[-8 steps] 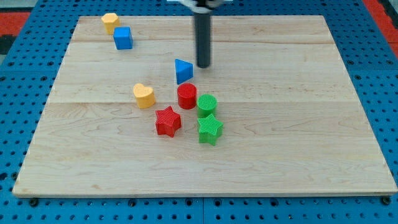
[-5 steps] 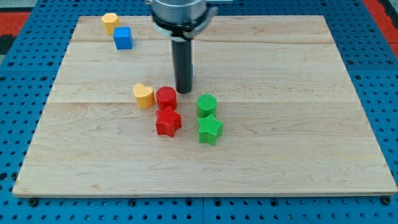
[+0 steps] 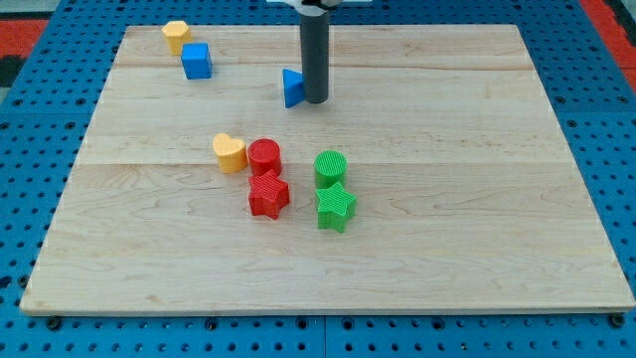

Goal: Move blue triangle closer to blue cube

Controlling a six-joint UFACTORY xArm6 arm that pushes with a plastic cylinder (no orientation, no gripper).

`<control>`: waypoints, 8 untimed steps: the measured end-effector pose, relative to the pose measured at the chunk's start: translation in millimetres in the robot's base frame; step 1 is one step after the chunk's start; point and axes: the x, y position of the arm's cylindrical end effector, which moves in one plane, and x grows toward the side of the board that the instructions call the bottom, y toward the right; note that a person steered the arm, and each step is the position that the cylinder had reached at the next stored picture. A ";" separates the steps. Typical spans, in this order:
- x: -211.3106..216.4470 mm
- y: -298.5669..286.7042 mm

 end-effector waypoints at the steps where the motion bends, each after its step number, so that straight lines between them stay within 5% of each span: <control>1: -7.5 -70.1; 2: 14.4 -80.8; 3: -12.4 -112.6; 5: -12.2 -48.4; 7: -56.3 -120.6; 8: -52.7 -79.2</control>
